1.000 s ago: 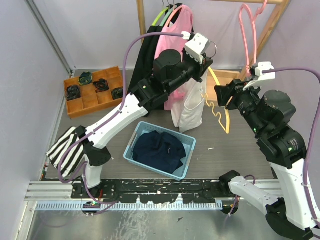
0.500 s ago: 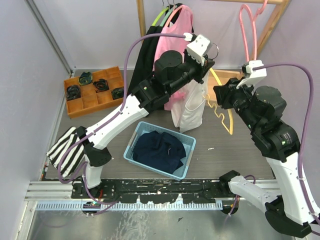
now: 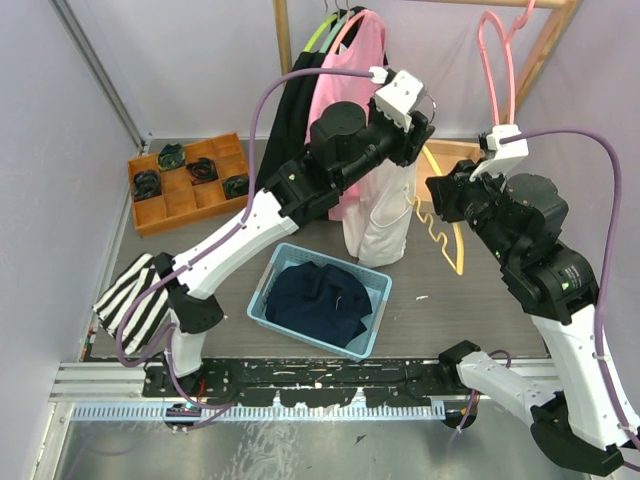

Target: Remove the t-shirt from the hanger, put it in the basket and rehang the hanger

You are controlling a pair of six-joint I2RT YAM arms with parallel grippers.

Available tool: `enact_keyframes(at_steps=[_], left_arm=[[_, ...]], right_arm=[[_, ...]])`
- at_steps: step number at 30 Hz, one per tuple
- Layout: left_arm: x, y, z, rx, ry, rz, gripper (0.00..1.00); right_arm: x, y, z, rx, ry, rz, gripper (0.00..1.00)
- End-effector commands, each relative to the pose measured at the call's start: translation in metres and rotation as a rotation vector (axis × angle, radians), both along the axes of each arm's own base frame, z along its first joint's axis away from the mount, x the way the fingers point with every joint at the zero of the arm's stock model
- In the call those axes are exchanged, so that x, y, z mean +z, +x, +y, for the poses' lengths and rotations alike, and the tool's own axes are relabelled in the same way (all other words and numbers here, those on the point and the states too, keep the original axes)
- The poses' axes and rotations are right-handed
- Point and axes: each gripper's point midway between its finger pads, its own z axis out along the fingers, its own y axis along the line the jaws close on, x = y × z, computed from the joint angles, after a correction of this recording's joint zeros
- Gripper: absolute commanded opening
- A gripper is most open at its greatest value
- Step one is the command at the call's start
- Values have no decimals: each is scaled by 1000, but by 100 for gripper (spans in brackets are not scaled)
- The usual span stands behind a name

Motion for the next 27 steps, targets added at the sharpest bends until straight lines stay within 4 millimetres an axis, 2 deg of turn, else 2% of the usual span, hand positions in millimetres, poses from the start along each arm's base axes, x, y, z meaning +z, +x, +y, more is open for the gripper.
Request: enact_keyframes(at_steps=[1, 3, 5, 12, 18, 27], left_arm=[[39, -6, 22, 40, -65, -69, 54], [48, -13, 31, 35, -88, -79, 56], [46, -18, 36, 21, -94, -69, 56], [3, -31, 43, -15, -85, -10, 59], [-22, -36, 23, -98, -45, 20, 60], [-27, -41, 2, -179, -44, 35, 60]], right_arm=[[43, -6, -9, -31, 66, -149, 1], [44, -7, -11, -38, 66, -155, 1], [46, -8, -13, -41, 67, -166, 1], [56, -16, -17, -43, 79, -212, 1], [63, -23, -17, -26, 92, -242, 1], [66, -27, -17, -12, 95, -254, 1]])
